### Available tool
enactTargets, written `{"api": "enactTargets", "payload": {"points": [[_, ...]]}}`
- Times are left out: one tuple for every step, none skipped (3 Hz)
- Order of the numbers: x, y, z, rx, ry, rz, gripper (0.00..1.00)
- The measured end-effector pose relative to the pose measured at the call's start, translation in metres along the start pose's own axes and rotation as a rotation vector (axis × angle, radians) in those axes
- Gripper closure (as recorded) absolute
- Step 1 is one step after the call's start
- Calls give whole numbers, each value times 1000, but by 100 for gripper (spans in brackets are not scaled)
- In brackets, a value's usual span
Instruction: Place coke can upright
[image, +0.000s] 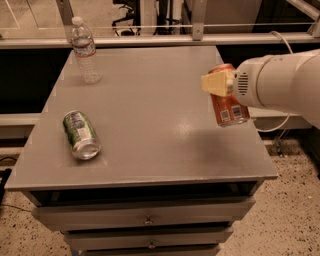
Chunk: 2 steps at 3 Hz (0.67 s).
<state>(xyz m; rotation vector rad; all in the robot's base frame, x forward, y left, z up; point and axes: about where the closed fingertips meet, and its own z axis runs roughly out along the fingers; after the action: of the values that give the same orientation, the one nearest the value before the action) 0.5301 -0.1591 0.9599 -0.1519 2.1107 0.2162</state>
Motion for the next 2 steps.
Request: {"api": "enactTargets", "payload": {"points": [[-60, 16, 41, -137, -150, 21, 100], [-60, 16, 41, -137, -150, 21, 100]]}}
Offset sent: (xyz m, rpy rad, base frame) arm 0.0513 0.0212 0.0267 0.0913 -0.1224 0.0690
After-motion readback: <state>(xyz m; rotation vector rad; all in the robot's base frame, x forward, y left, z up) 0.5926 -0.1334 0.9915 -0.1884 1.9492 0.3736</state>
